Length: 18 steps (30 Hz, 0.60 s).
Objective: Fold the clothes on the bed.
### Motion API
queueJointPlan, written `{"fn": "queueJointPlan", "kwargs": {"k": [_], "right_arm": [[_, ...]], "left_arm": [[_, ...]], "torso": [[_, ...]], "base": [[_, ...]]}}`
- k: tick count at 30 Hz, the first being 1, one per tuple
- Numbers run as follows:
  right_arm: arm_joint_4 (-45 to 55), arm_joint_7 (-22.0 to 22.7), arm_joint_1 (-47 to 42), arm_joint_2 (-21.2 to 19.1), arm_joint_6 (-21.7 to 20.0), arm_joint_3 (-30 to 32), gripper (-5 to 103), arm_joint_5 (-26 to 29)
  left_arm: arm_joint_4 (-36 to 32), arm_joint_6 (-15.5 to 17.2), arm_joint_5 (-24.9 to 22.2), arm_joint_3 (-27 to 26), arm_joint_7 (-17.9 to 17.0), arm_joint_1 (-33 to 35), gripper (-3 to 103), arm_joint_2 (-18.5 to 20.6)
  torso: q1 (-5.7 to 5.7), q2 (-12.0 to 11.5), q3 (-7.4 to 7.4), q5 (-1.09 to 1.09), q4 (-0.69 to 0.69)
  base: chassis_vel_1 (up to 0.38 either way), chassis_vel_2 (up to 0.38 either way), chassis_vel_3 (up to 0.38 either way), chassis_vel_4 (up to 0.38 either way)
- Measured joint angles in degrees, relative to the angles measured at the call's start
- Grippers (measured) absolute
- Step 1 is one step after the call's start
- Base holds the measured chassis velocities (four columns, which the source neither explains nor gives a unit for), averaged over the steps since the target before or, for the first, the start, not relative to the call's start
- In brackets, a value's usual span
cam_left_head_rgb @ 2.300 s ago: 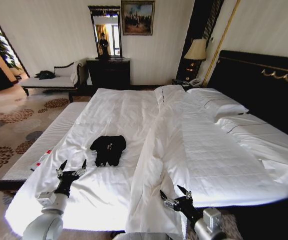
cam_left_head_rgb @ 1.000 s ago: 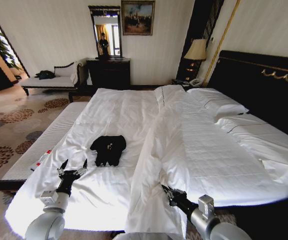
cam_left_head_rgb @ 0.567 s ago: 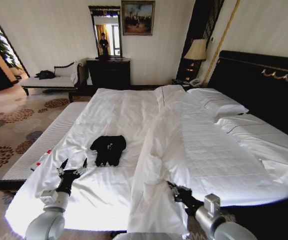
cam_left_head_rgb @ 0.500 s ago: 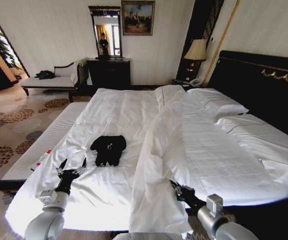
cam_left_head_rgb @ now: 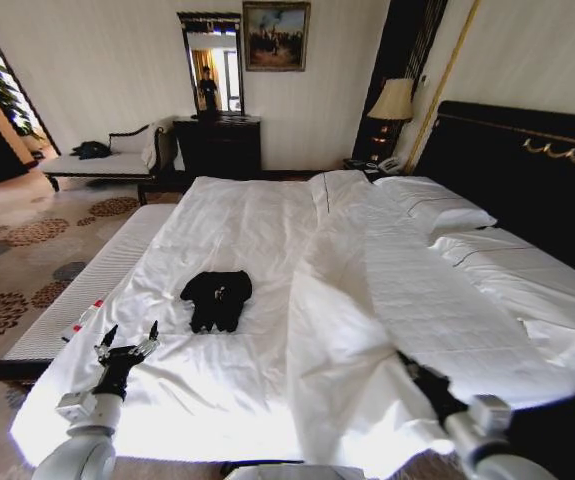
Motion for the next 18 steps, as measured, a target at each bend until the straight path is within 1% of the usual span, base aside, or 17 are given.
{"fn": "queueJointPlan", "kwargs": {"k": [1,3,4,6,7,8,9,10,11,14,18], "right_arm": [[-0.2,0.0,0.1,0.2,0.1,0.6,0,0.2],[-2.7,-0.3,0.8,1.3,1.6,5.0,0,0.4],[-2.7,-0.3,0.8,1.3,1.6,5.0,0,0.4],[-5.1,-0.7,1.4,2.0,3.4,7.7,0,-1.4],[-7.0,-0.9,1.9,2.5,4.7,9.5,0,-2.7],[-9.8,-1.1,2.4,3.2,7.1,11.8,0,-3.6],[-11.7,-1.3,2.7,3.5,8.3,13.3,0,-3.7],[-11.7,-1.3,2.7,3.5,8.3,13.3,0,-3.7],[-13.8,-1.3,2.9,4.0,9.3,14.8,0,-3.8],[-18.5,-1.0,3.0,5.4,10.6,17.9,0,-2.7],[-21.3,-0.5,3.8,6.9,11.2,19.5,0,-2.8]], "left_arm": [[-0.1,0.0,0.1,0.0,0.0,0.0,100,-0.1],[-0.7,0.3,0.2,0.0,-0.1,-0.1,100,-0.2],[-0.7,0.3,0.2,0.0,-0.1,-0.1,100,-0.2],[-0.8,0.4,0.2,-0.1,-0.2,0.0,100,-0.1],[-0.8,0.4,0.2,-0.2,-0.2,0.0,100,0.0],[-0.8,0.4,0.1,-0.3,-0.2,0.2,100,0.1],[-0.8,0.4,0.1,-0.3,-0.2,0.3,100,0.1],[-0.8,0.4,0.1,-0.3,-0.2,0.3,100,0.1],[-0.7,0.4,0.1,-0.3,-0.3,0.4,100,0.1],[-0.3,0.4,0.1,0.1,-0.3,0.2,100,0.1],[0.0,0.6,0.2,0.6,-0.3,-0.2,100,0.3]], "torso": [[0.0,0.0,0.0,0.0,0.0],[0.0,0.0,0.0,0.02,0.0],[0.0,0.0,0.0,0.02,0.0],[0.0,0.0,0.0,0.03,0.0],[0.0,0.0,0.0,0.03,0.0],[0.0,0.0,0.0,0.02,0.0],[0.0,0.0,0.0,0.02,0.0],[0.0,0.0,0.0,0.02,0.0],[0.0,0.0,0.0,0.01,0.0],[0.0,0.0,0.0,0.03,-0.02],[0.0,0.0,0.0,0.03,-0.01]], "base": [[0.0,0.0,0.0,0.0],[0.0,0.0,0.0,0.0],[0.0,0.0,0.0,0.0],[0.0,0.0,0.0,0.0],[0.0,0.0,0.0,0.0],[0.0,0.0,0.0,0.0],[0.0,0.0,0.0,0.0],[0.0,0.0,0.0,0.0],[0.0,0.0,0.0,0.0],[0.0,0.0,0.0,0.0],[0.0,0.0,0.0,0.0]]}}
